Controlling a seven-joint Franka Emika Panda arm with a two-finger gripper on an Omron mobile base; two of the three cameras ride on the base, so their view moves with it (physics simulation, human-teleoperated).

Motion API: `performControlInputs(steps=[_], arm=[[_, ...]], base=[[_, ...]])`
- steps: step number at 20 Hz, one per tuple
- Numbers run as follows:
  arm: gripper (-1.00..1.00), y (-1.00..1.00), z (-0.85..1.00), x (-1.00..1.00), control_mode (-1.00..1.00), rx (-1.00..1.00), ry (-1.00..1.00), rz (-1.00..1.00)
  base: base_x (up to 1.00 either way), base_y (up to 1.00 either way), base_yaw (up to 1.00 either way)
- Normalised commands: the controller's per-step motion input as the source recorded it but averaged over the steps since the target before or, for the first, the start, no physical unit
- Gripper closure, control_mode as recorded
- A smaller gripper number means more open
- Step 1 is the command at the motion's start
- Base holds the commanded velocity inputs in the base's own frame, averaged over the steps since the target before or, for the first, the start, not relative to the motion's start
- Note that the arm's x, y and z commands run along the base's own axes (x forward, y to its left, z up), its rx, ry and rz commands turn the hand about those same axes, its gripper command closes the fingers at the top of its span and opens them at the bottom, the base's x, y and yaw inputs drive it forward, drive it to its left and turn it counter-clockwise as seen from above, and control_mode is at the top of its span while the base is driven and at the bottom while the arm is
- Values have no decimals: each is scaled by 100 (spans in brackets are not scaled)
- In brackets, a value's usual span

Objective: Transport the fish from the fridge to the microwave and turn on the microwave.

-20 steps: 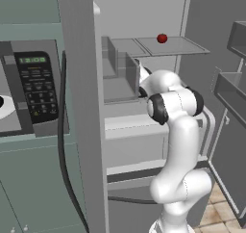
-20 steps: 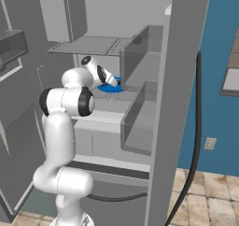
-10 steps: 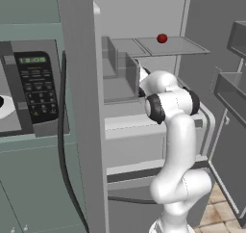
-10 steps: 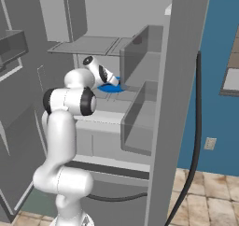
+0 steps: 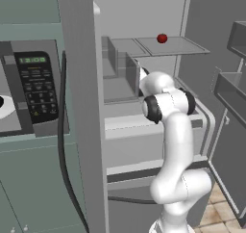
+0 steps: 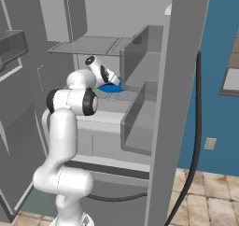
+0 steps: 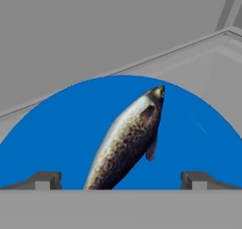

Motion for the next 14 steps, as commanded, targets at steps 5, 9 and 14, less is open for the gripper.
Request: performControlInputs(steps=[5,9,14], arm=[[-100,-1,-3,18,-100,0,1,0],[-100,-1,-4,16,-100,0,2,0],[-100,0,-8,4,-100,0,5,-2]], base=[[0,0,0],[0,0,0],[0,0,0]])
